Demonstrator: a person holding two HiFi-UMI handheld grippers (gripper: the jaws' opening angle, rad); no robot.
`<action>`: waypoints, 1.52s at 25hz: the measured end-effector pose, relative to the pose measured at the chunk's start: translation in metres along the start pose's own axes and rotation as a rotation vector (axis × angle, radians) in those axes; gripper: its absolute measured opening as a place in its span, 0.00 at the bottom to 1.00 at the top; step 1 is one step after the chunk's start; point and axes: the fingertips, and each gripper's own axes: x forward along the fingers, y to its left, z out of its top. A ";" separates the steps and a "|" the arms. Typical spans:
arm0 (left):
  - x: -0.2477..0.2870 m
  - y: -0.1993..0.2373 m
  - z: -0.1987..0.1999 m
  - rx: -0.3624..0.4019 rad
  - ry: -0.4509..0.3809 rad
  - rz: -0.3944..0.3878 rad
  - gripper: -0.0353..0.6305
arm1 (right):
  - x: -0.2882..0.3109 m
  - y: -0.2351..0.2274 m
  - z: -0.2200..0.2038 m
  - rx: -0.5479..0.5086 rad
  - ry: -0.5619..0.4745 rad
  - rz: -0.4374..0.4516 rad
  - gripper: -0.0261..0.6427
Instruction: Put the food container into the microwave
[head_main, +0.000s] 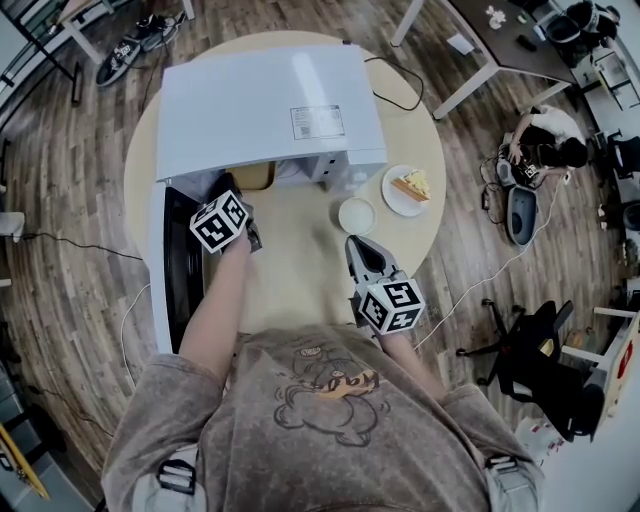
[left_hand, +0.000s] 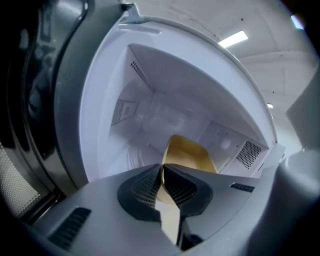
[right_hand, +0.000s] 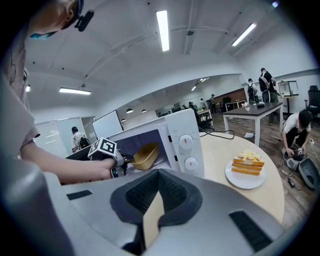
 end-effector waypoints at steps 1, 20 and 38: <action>0.002 0.001 0.000 0.000 0.000 0.002 0.12 | 0.000 -0.002 0.000 0.001 0.001 -0.003 0.04; 0.012 -0.004 0.007 0.000 -0.017 -0.006 0.12 | 0.009 -0.007 -0.007 0.018 0.023 -0.001 0.04; -0.034 -0.019 0.001 0.013 -0.038 -0.066 0.12 | 0.019 0.005 -0.004 0.014 0.010 0.055 0.04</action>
